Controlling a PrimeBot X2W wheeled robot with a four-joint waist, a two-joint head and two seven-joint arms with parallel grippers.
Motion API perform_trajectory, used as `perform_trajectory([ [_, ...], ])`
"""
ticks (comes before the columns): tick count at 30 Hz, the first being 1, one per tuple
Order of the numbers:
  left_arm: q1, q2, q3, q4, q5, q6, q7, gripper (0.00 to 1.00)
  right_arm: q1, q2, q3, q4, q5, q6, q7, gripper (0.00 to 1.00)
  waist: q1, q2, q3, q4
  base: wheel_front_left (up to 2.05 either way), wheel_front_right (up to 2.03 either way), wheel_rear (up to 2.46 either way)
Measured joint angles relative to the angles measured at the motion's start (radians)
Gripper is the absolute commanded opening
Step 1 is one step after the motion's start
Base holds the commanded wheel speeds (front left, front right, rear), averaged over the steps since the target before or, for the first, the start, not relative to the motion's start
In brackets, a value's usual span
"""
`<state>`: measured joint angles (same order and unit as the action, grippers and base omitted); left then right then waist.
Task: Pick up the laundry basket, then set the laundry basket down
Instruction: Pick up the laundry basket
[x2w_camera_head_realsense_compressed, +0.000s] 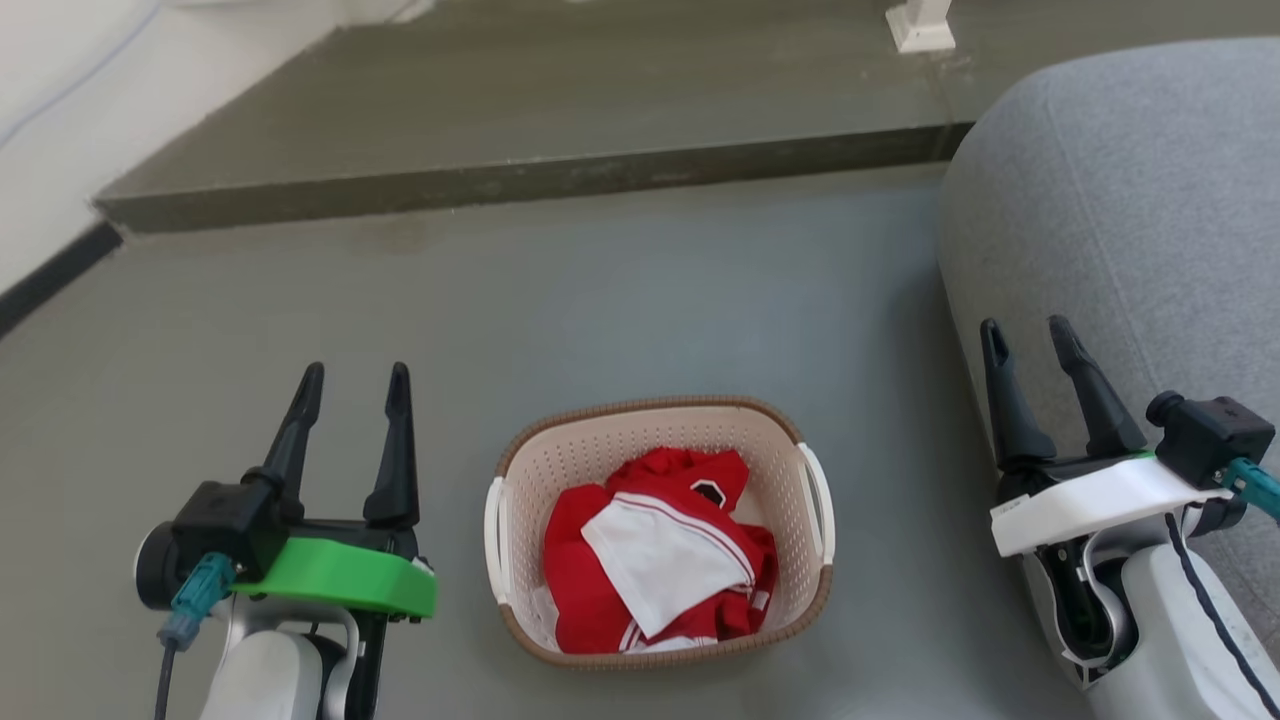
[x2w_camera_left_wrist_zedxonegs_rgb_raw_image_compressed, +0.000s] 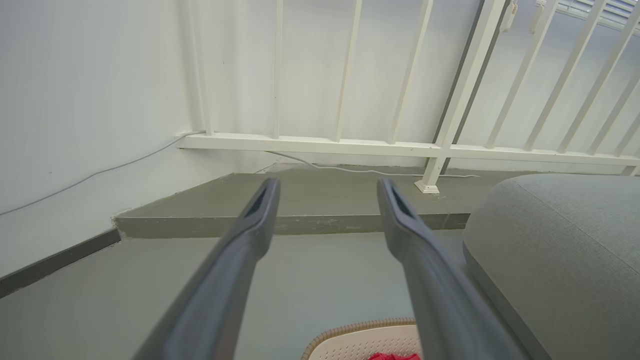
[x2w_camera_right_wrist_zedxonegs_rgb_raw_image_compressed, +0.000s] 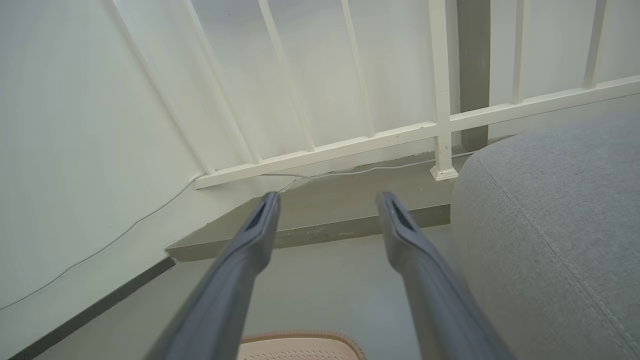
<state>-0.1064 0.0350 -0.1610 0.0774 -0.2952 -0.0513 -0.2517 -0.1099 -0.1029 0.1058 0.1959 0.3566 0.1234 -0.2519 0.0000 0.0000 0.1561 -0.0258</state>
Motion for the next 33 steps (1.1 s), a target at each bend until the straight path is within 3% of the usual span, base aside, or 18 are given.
perform_trajectory([
  [21, -0.205, -0.001, -0.081, 0.143, -0.077, -0.002, 0.000, 1.00, -0.127, -0.022, -0.028, 0.114, 0.059, 0.000, -0.003, 1.00, 0.0001, 0.0000, 0.289, 0.008, 0.00, 0.00, 0.00],
  [33, -0.346, -0.003, -0.137, 0.344, -0.135, -0.014, 0.000, 1.00, -0.256, -0.059, 0.069, 0.292, 0.060, 0.000, -0.003, 1.00, 0.0002, 0.0000, 0.458, 0.027, 0.00, 0.00, 0.00],
])
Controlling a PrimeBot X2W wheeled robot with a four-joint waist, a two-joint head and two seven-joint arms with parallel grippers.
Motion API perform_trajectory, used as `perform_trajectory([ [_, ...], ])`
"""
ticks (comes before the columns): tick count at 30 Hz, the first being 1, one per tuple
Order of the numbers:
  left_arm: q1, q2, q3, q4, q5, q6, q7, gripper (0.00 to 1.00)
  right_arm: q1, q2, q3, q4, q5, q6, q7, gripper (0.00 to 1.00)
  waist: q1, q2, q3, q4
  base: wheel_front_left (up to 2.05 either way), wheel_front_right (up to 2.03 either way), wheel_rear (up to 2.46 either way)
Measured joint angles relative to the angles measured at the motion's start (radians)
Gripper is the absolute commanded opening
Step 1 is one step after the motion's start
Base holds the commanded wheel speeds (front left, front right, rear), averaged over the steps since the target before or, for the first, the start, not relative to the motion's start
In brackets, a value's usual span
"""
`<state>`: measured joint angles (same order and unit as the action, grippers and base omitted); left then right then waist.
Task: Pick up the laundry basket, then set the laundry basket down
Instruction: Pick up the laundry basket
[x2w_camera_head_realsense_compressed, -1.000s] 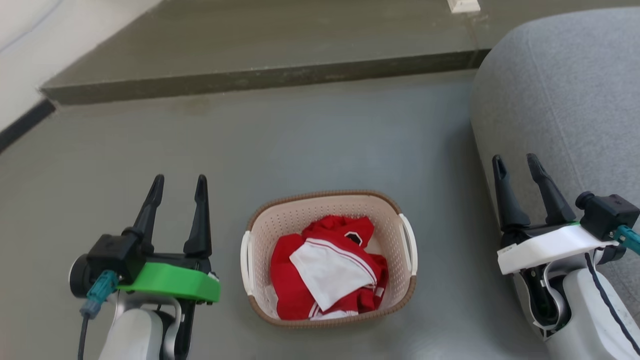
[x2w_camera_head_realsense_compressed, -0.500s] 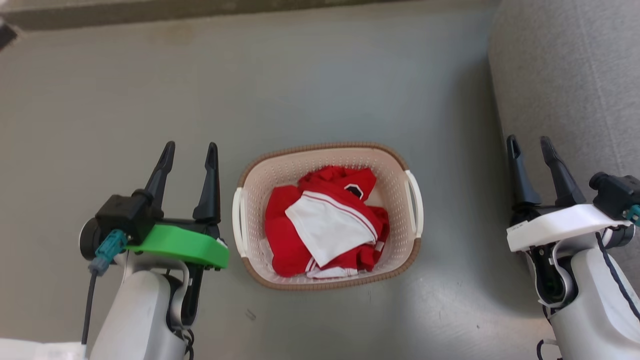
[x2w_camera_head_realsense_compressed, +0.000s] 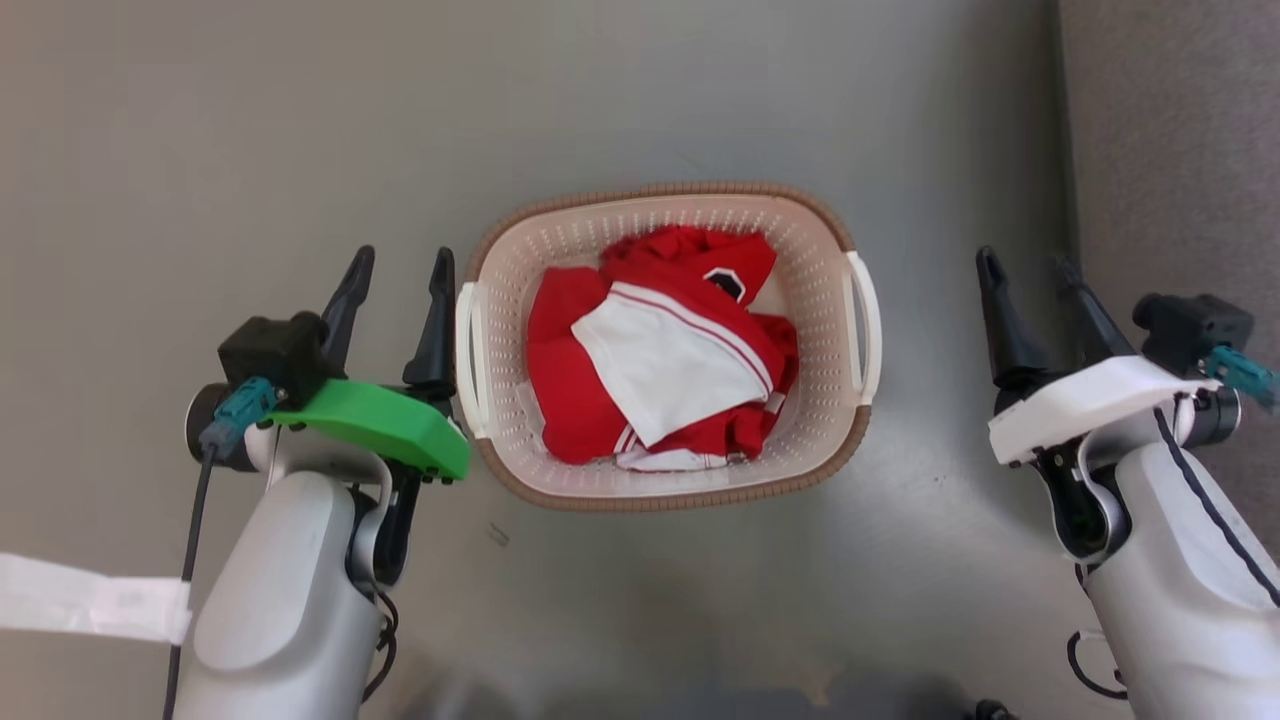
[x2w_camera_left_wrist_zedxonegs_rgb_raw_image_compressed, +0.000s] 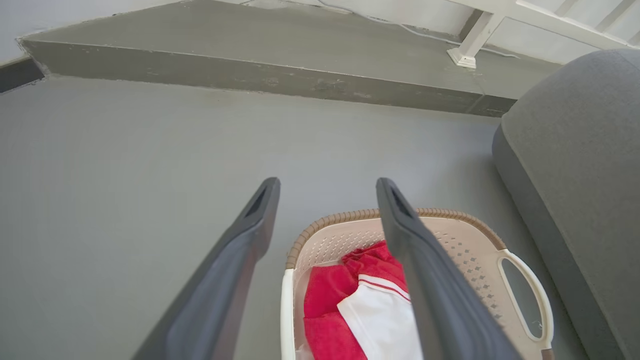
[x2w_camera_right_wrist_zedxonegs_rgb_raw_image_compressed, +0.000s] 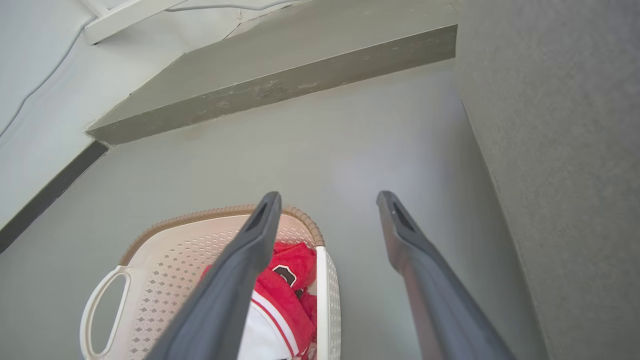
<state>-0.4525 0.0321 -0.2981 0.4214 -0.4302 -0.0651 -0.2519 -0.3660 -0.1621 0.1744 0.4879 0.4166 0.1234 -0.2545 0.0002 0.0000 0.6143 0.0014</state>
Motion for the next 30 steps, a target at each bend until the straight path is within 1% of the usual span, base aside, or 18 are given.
perform_trajectory([
  [9, -0.091, -0.003, -0.035, 0.155, -0.062, -0.014, 0.000, 1.00, -0.096, -0.011, 0.047, 0.099, 0.025, 0.000, 0.000, 1.00, 0.0000, 0.0000, 0.103, 0.014, 0.00, 0.00, 0.00],
  [12, -0.123, -0.004, -0.059, 0.205, -0.091, -0.019, 0.000, 1.00, -0.125, -0.025, 0.073, 0.138, 0.025, 0.000, 0.003, 1.00, 0.0000, 0.0000, 0.137, 0.018, 0.00, 0.00, 0.00],
  [15, -0.156, -0.006, -0.085, 0.250, -0.120, -0.024, 0.004, 1.00, -0.151, -0.035, 0.123, 0.179, 0.023, 0.000, 0.019, 1.00, 0.0000, 0.0000, 0.167, 0.023, 0.00, 0.00, 0.00],
  [22, -0.228, -0.008, -0.132, 0.338, -0.177, -0.033, 0.022, 1.00, -0.214, -0.032, 0.200, 0.247, 0.023, 0.001, 0.041, 1.00, -0.0001, 0.0000, 0.226, 0.033, 0.00, 0.00, 0.00],
  [30, -0.300, -0.009, -0.195, 0.410, -0.234, -0.042, 0.053, 1.00, -0.292, -0.033, 0.244, 0.312, 0.027, 0.001, 0.059, 1.00, -0.0001, 0.0000, 0.284, 0.045, 0.00, 0.00, 0.00],
])
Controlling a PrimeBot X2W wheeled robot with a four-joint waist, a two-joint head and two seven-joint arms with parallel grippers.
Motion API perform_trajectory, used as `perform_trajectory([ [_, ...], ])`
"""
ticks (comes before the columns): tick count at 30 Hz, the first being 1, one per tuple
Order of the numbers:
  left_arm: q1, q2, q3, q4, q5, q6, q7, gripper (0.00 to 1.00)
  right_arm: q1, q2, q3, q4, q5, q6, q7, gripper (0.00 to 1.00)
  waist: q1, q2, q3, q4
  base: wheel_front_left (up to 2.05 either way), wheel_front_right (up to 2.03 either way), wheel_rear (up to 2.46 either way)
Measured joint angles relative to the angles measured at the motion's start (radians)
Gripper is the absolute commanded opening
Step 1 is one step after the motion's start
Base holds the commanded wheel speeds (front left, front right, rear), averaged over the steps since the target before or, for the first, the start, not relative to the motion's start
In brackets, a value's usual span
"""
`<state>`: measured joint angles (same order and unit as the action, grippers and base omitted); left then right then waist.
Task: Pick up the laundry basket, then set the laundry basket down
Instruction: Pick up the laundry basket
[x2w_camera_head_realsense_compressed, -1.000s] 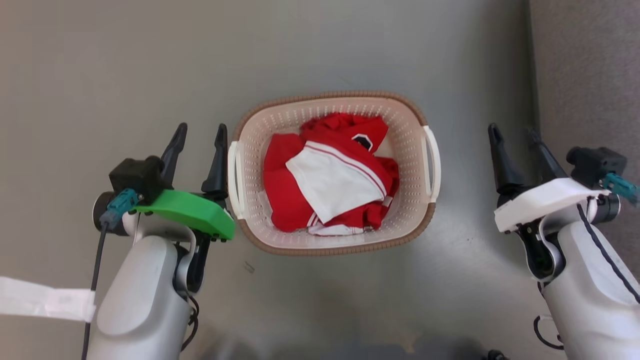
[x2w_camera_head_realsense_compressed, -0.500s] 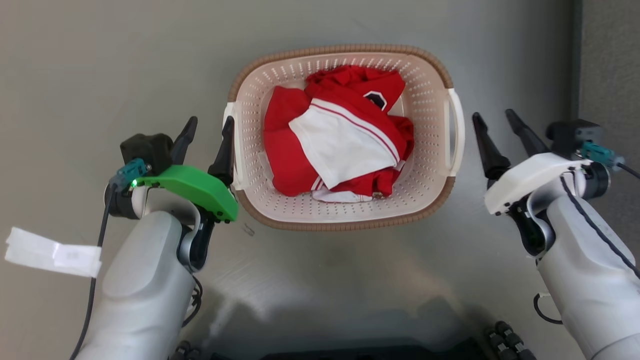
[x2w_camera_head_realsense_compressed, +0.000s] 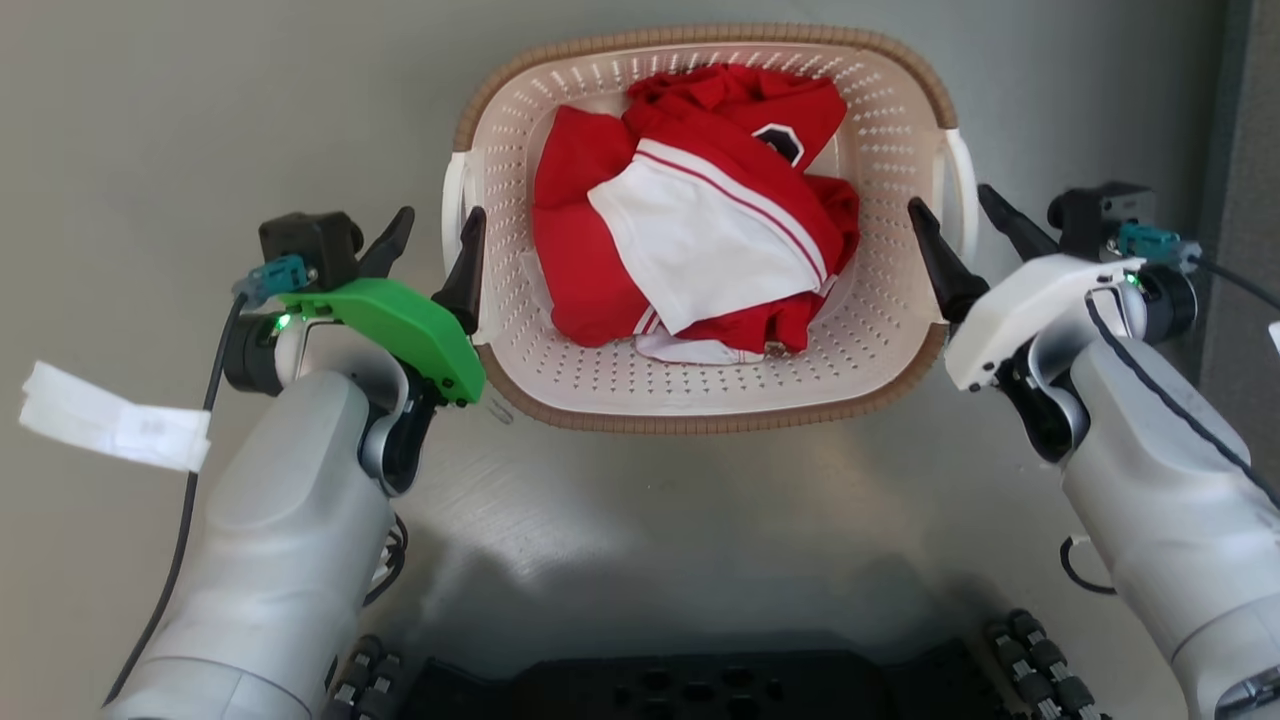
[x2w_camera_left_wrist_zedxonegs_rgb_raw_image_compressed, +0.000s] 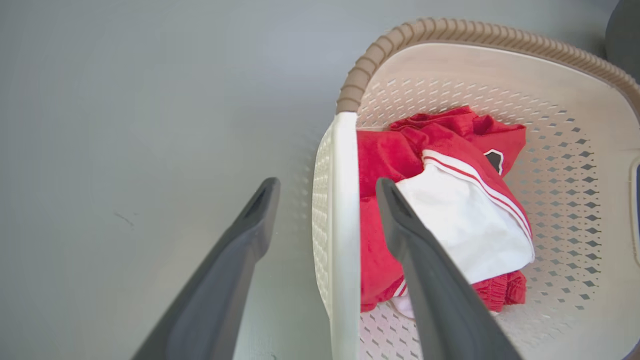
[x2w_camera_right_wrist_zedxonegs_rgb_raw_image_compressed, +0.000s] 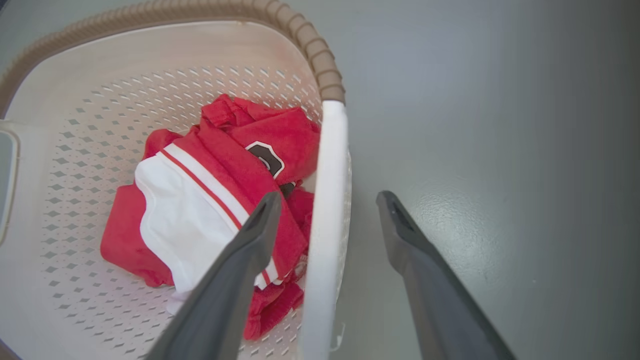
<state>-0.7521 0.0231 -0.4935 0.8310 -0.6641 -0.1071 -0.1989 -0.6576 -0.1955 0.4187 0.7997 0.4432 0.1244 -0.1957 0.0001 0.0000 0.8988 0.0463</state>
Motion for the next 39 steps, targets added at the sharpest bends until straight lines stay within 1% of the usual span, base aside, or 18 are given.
perform_trajectory([
  [10, -0.071, -0.001, -0.065, 0.055, -0.064, -0.012, 0.013, 1.00, -0.076, -0.003, 0.045, 0.065, 0.035, 0.000, 0.002, 1.00, 0.0000, 0.0000, 0.060, 0.017, 0.00, 0.00, 0.00],
  [11, -0.073, -0.001, -0.070, 0.062, -0.067, -0.012, 0.013, 0.98, -0.079, -0.003, 0.048, 0.070, 0.037, 0.000, 0.002, 1.00, 0.0000, 0.0000, 0.062, 0.019, 0.00, 0.00, 0.00],
  [12, -0.075, -0.001, -0.076, 0.066, -0.072, -0.012, 0.013, 0.93, -0.081, -0.003, 0.052, 0.076, 0.042, 0.000, 0.002, 1.00, -0.0001, 0.0000, 0.063, 0.020, 0.00, 0.00, 0.00],
  [14, -0.080, -0.001, -0.091, 0.071, -0.093, -0.012, 0.014, 0.87, -0.090, -0.003, 0.064, 0.087, 0.049, 0.000, 0.001, 1.00, 0.0000, 0.0000, 0.066, 0.022, 0.00, 0.00, 0.00],
  [15, -0.084, -0.001, -0.097, 0.074, -0.101, -0.013, 0.020, 0.71, -0.094, -0.003, 0.069, 0.091, 0.051, 0.000, 0.001, 0.80, -0.0001, 0.0000, 0.066, 0.022, 0.00, 0.00, 0.00],
  [16, -0.088, -0.001, -0.103, 0.079, -0.110, -0.013, 0.020, 0.49, -0.097, -0.003, 0.073, 0.095, 0.052, 0.000, -0.002, 0.52, -0.0001, 0.0000, 0.067, 0.022, 0.00, 0.00, 0.00],
  [17, -0.091, -0.002, -0.108, 0.082, -0.117, -0.016, 0.019, 0.35, -0.100, -0.003, 0.078, 0.098, 0.054, 0.000, -0.002, 0.31, 0.0000, 0.0000, 0.068, 0.023, 0.00, 0.00, 0.00],
  [18, -0.094, -0.003, -0.114, 0.084, -0.123, -0.018, 0.019, 0.20, -0.103, -0.003, 0.082, 0.101, 0.058, 0.000, -0.004, 0.11, -0.0001, 0.0000, 0.068, 0.023, 0.00, 0.00, 0.00],
  [19, -0.097, -0.006, -0.119, 0.086, -0.127, -0.019, 0.019, 0.00, -0.106, -0.003, 0.087, 0.104, 0.060, 0.000, -0.007, 0.00, -0.0001, 0.0000, 0.068, 0.023, 0.00, 0.00, 0.00],
  [29, -0.113, -0.011, -0.162, 0.110, -0.181, -0.024, 0.010, 0.00, -0.133, 0.005, 0.121, 0.138, 0.105, -0.003, -0.023, 0.00, -0.0001, 0.0000, 0.061, 0.022, 0.00, 0.00, 0.00],
  [39, -0.112, -0.012, -0.210, 0.151, -0.251, -0.024, 0.008, 0.00, -0.133, 0.021, 0.155, 0.179, 0.147, -0.003, -0.037, 0.00, 0.0000, 0.0000, 0.004, 0.021, 0.00, 0.00, 0.00],
])
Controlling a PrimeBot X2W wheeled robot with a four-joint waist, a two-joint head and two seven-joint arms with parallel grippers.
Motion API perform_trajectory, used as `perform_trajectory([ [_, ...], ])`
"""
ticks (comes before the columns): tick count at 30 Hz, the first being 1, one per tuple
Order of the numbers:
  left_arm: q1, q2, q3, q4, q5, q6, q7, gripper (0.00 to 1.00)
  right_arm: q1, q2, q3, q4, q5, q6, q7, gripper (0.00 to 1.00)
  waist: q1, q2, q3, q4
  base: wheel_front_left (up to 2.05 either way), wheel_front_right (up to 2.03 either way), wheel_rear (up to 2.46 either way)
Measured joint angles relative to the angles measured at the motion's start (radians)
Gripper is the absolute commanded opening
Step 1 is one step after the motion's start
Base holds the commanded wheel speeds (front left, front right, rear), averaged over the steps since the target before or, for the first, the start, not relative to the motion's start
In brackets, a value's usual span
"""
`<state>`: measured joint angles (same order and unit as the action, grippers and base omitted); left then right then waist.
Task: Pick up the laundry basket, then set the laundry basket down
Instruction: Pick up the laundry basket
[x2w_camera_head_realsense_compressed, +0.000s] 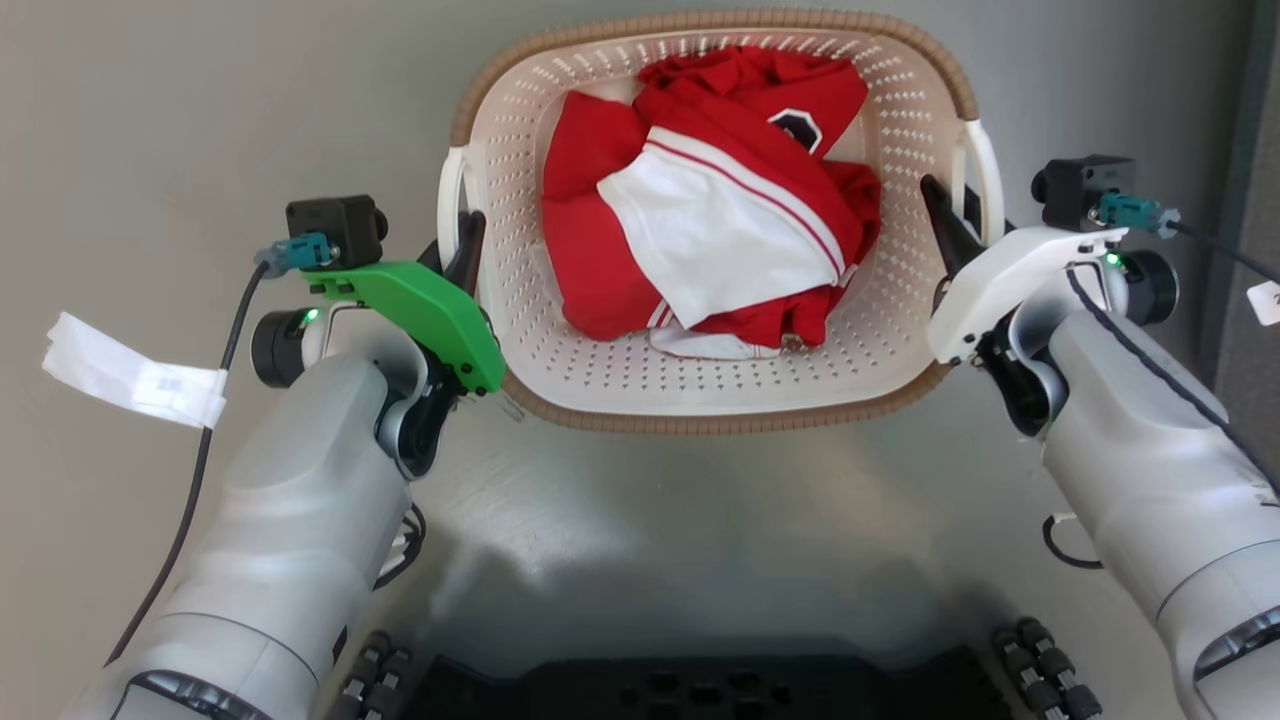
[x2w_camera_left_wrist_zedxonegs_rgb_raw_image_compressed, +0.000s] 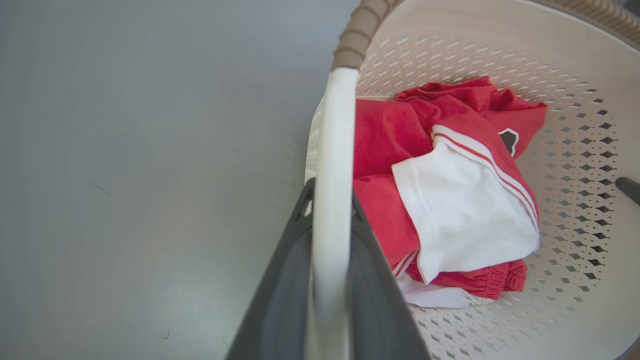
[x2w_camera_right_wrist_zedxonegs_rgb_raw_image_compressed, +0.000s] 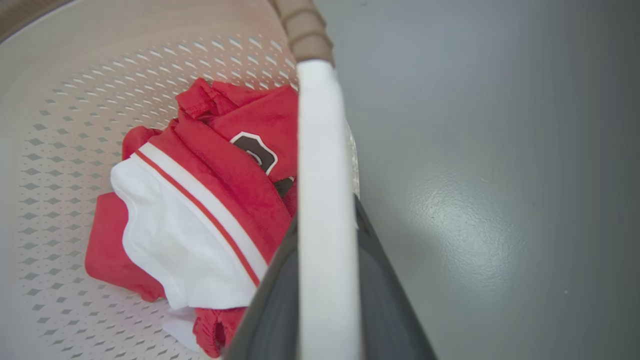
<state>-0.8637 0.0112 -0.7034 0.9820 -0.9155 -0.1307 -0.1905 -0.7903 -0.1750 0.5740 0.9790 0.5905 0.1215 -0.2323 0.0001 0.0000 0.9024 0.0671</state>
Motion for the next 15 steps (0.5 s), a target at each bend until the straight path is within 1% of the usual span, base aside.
perform_trajectory([
  [12, 0.046, 0.007, -0.041, 0.065, -0.058, 0.000, 0.007, 0.00, 0.036, 0.053, 0.059, 0.057, 0.067, -0.002, -0.004, 0.00, 0.0000, 0.0000, -0.140, -0.015, 0.00, 0.00, 0.00],
  [13, 0.050, 0.007, -0.043, 0.070, -0.058, 0.000, 0.011, 0.00, 0.041, 0.056, 0.067, 0.060, 0.073, -0.008, -0.003, 0.00, -0.0001, 0.0000, -0.153, -0.017, 0.00, 0.00, 0.00],
  [15, 0.054, 0.007, -0.047, 0.078, -0.063, 0.000, 0.015, 0.00, 0.045, 0.060, 0.079, 0.067, 0.084, -0.008, 0.006, 0.00, 0.0000, 0.0000, -0.180, -0.021, 0.00, 0.00, 0.00],
])
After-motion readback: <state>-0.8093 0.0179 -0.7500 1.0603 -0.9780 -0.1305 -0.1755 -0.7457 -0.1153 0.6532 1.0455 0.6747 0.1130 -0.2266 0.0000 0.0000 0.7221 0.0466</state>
